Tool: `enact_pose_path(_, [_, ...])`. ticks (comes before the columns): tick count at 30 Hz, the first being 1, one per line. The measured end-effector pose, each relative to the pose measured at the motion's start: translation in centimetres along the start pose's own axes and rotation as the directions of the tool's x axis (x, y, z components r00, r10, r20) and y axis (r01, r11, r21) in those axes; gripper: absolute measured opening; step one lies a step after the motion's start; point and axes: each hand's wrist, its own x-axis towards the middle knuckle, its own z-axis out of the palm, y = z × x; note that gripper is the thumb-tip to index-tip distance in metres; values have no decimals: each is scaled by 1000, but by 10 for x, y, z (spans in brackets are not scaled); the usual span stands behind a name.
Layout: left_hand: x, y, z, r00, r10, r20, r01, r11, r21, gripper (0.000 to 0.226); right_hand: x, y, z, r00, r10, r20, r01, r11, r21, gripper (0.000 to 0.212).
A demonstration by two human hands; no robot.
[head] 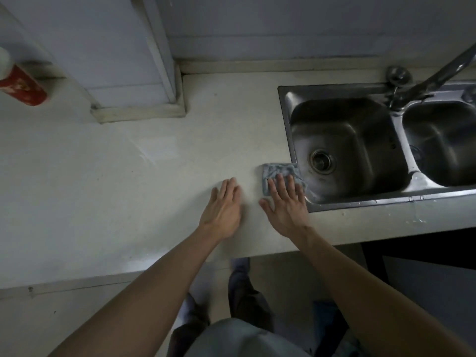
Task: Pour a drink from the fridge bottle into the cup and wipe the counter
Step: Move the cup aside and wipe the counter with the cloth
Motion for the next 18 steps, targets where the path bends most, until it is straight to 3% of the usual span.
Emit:
enact_pose_path(9, [68,-13,-36,987,-99,-122,93,994,-55,59,152,2,-66,992,-119,34,121,991,-50,76])
enact_pose_path(13, [85,-21,-49,987,-159,-28,157,986,-61,57,207,6,-86,989,-146,1,145,985,-89,77])
enact_pose_path(18, [89,-18,-52,986,-136,92,137,991,-1,70,276,13,-119,990,-141,-19,138,983,-120,79])
